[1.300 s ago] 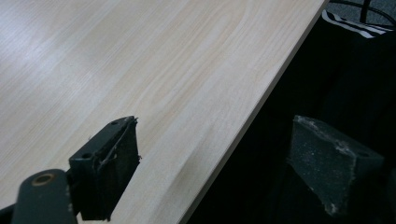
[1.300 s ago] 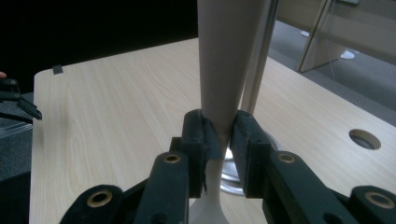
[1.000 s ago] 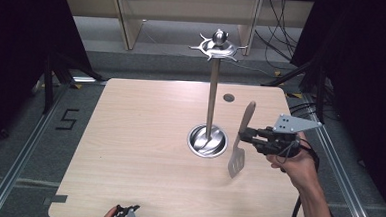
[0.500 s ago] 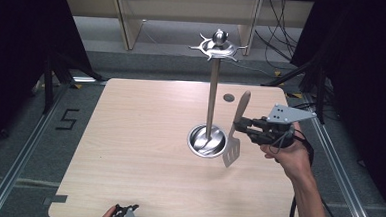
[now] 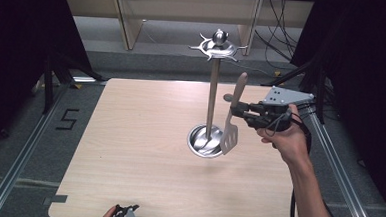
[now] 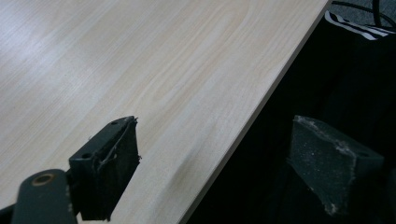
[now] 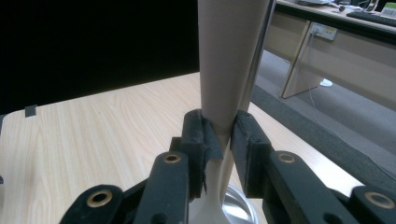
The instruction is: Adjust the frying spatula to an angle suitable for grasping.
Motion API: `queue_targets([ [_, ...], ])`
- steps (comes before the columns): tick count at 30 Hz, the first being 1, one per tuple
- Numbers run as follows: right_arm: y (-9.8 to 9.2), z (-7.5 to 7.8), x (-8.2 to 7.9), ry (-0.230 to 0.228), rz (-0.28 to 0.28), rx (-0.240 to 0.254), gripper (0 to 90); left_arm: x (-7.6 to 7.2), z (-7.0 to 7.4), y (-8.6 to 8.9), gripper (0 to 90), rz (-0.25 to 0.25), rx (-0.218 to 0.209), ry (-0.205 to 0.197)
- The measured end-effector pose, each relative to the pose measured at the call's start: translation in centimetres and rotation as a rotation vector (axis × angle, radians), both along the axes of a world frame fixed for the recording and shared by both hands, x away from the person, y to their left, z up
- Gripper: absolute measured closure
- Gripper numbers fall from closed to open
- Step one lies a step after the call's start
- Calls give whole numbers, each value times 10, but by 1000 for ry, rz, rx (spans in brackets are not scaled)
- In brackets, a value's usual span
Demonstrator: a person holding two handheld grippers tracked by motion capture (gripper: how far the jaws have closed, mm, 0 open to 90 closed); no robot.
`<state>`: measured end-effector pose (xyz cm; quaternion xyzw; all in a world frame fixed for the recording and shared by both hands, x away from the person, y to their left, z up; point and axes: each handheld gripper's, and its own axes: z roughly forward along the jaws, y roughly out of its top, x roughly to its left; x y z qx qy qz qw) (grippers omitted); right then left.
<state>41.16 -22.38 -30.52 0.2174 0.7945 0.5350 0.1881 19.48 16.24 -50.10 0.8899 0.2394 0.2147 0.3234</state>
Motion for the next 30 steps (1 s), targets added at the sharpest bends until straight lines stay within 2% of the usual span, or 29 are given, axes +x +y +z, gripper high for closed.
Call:
queue_targets([
  [1, 1, 2, 1, -5, 0, 4, 764, 0, 0, 0, 154, -1, 1, 0],
  [2, 2, 4, 4, -29, -2, -12, 764, 0, 0, 0, 154, -1, 2, 1],
  [3, 3, 6, 4, -11, -2, -6, 764, 0, 0, 0, 154, -3, 3, 2],
  [4, 4, 8, 5, -10, 7, -4, 764, 0, 0, 0, 154, -4, 3, 1],
  [5, 5, 10, 6, -30, -2, -15, 764, 0, 0, -1, 154, -5, 4, 0],
  [6, 6, 11, 6, -16, -8, -5, 764, 0, 0, -1, 154, -4, 5, 1],
  [13, 6, 21, 13, -11, -4, 9, 764, 0, 0, 0, 154, -1, 0, 0],
  [15, 7, 24, 14, -14, 0, -17, 764, 0, 0, 0, 154, -3, 1, 0],
  [16, 9, 24, 14, -6, -17, -22, 764, 0, 0, 0, 154, -3, 2, 1],
  [17, 10, 24, 15, -28, -28, -34, 764, 0, 0, 0, 154, -3, 2, 0],
  [18, 11, 25, 14, 3, -27, -41, 764, 0, 0, -1, 154, -3, 1, 0],
  [19, 11, 25, 17, -18, -25, -40, 764, 0, 0, -1, 154, -3, 1, 1],
  [21, 12, 25, 17, 5, -28, -33, 763, 0, 0, 0, 154, -4, 1, 1],
  [22, 13, 25, 19, -14, -35, -36, 763, 0, 0, 0, 154, -3, 1, 0],
  [23, 13, 26, 18, 4, -33, -42, 764, 0, 0, 0, 154, -3, 3, 1],
  [24, 14, 26, 19, -9, -35, -45, 764, 0, 0, 0, 154, -4, 2, 2],
  [25, 13, 28, 20, 1, -24, -57, 764, 0, 0, 0, 154, -3, 2, 3],
  [26, 14, 28, 20, 15, -28, -47, 764, 0, 0, 0, 154, -3, 1, 3],
  [28, 14, 27, 22, -9, -38, -49, 763, 0, 0, -1, 154, -5, 3, 1],
  [29, 14, 28, 22, 10, -36, -53, 763, 0, 0, -1, 154, -5, 5, 1],
  [30, 16, 27, 22, 5, -45, -54, 763, 0, -1, -1, 154, -3, 6, -1],
])
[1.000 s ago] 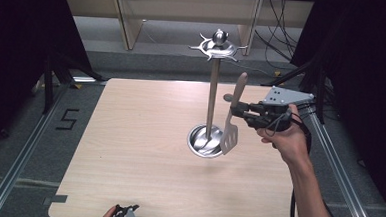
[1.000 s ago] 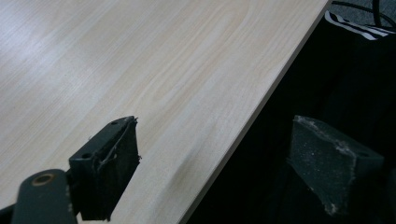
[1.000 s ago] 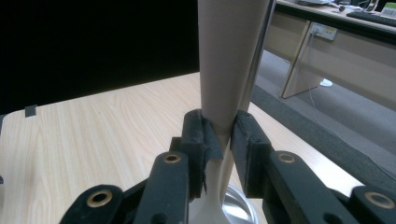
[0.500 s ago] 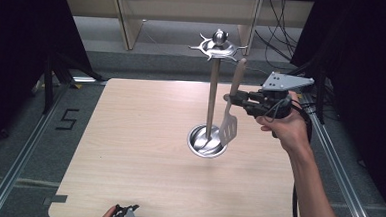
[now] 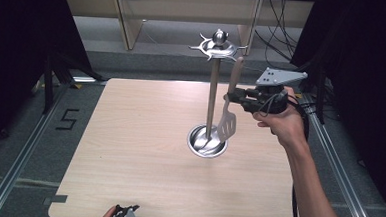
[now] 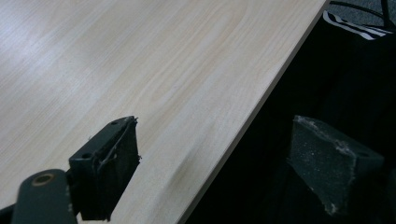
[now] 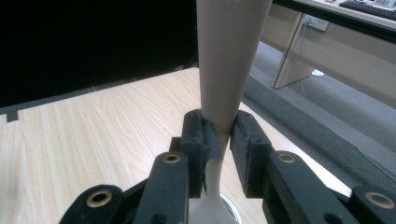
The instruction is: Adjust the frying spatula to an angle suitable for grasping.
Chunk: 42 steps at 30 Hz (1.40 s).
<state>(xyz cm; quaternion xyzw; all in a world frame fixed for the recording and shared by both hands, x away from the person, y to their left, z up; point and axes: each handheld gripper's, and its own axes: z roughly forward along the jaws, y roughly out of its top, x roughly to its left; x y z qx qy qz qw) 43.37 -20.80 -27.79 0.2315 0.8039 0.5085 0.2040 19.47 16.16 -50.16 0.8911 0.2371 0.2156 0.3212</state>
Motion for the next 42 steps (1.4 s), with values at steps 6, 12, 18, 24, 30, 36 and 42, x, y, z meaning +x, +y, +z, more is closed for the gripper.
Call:
queue_targets([
  [6, 4, -1, 3, 32, 11, -16, 762, 0, -1, 0, 154, -4, -2, 5],
  [12, 5, -4, 6, 34, 19, -5, 760, 0, 0, -1, 154, -6, -1, 6],
  [18, 1, -10, 2, 33, 11, 52, 753, 0, -1, -1, 154, -4, 0, 4],
  [24, -5, -12, -1, 33, 11, 69, 724, 0, -1, -1, 154, 1, 13, -5],
  [30, -14, -16, -9, 33, 17, 123, 671, 0, 0, 0, 154, -11, -1, 14],
  [36, -22, -28, -23, 8, -17, 102, 622, 0, 0, -1, 154, -7, 9, 6],
  [42, -24, -37, -34, -9, -48, 58, 580, 0, -1, -1, 154, -5, -1, 11],
])
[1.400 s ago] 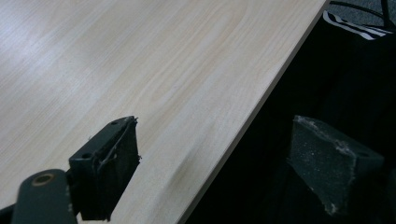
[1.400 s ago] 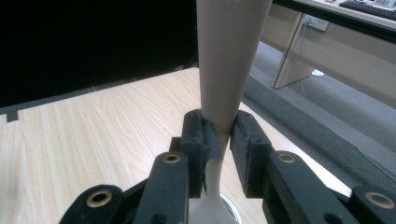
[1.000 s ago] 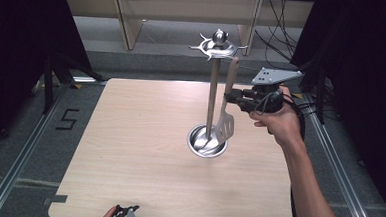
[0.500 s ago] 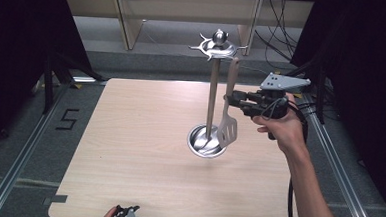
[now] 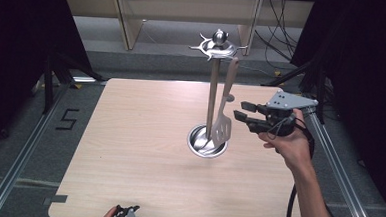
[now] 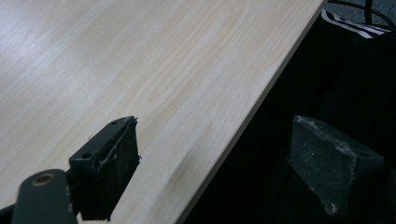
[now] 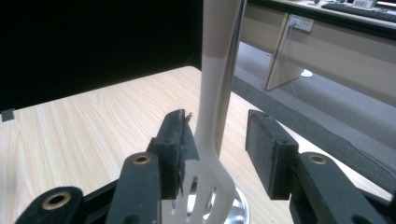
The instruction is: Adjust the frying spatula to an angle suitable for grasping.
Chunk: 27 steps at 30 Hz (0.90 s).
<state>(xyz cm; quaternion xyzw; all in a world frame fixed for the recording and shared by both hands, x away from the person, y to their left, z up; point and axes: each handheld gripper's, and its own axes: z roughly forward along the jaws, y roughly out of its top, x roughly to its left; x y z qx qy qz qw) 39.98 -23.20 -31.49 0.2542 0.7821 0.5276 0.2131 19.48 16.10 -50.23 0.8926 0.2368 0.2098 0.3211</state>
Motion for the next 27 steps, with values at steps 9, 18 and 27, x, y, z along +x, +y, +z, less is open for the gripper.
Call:
queue_targets([
  [9, -6, -17, -11, -13, -44, -2, 519, -1, 0, 0, 154, -1, -4, -6],
  [18, -11, -34, -16, 13, -75, -29, 479, 0, 1, 0, 154, 0, -7, -4],
  [27, -12, -50, -26, 74, -68, -50, 456, 2, 1, -1, 153, 13, 0, -14],
])
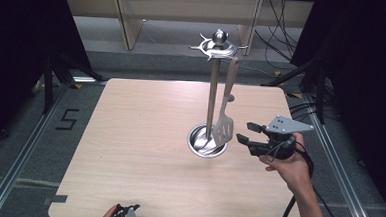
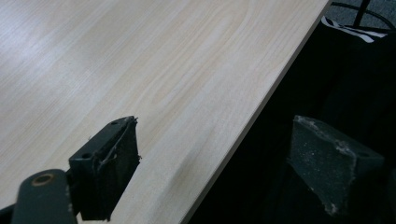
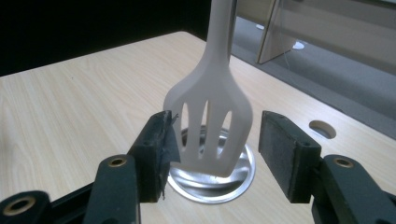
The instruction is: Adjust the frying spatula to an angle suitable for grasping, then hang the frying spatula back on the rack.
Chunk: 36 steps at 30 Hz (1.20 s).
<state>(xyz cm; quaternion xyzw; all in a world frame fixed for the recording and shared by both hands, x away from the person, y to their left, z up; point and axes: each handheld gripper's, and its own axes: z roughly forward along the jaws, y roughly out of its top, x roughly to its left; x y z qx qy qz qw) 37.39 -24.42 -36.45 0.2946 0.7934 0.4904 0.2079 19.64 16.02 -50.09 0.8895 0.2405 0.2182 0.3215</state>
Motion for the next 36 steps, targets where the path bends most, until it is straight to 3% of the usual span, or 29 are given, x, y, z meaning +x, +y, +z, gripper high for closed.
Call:
queue_targets([
  [1, 0, -2, 1, -22, -2, -3, 453, 1, 0, 0, 154, -8, -5, 14],
  [3, -1, -3, -2, 7, -4, 2, 451, 1, 0, 0, 154, -4, -5, 13],
  [4, -2, -4, -1, -14, 1, -6, 449, 0, 0, 0, 154, -2, -6, 11],
  [5, -3, -4, -4, 18, -2, -5, 445, 0, 0, 1, 154, -5, -11, 14],
  [9, -5, -9, -8, 9, -16, 4, 439, 1, 0, 1, 153, 4, -8, 8],
  [10, -7, -9, -9, 34, -4, -12, 438, 1, 0, 0, 154, 1, -6, 9],
  [11, -9, -11, -9, 8, -11, -16, 438, 1, 0, 0, 154, -2, -5, 11],
  [12, -9, -13, -12, 38, -16, -14, 438, 0, 0, -1, 153, -4, -8, 13],
  [13, -10, -16, -12, 22, -23, -7, 438, 0, 0, -1, 154, 1, -4, 6],
  [15, -13, -20, -16, 58, -14, -22, 439, 0, 0, -2, 154, -9, -3, 10],
  [16, -13, -23, -16, 37, -18, -18, 439, 0, 0, -2, 154, -8, -8, 12],
  [18, -16, -25, -19, 81, -23, -28, 437, -1, 1, 0, 154, -1, -4, -2],
  [19, -17, -25, -17, 60, -25, -35, 435, -1, 1, 0, 154, -5, -2, -2],
  [26, -15, -28, -18, 56, -16, -39, 432, 0, 1, 0, 154, -3, -1, 1],
  [32, -14, -35, -20, 99, -17, -37, 408, 0, 1, 2, 154, 3, -5, -4],
  [34, -14, -36, -20, 84, -1, -46, 403, 0, 1, 1, 154, 5, -4, -10],
  [36, -11, -37, -24, 100, -2, -39, 401, 0, 1, 1, 154, 3, 1, -10],
])
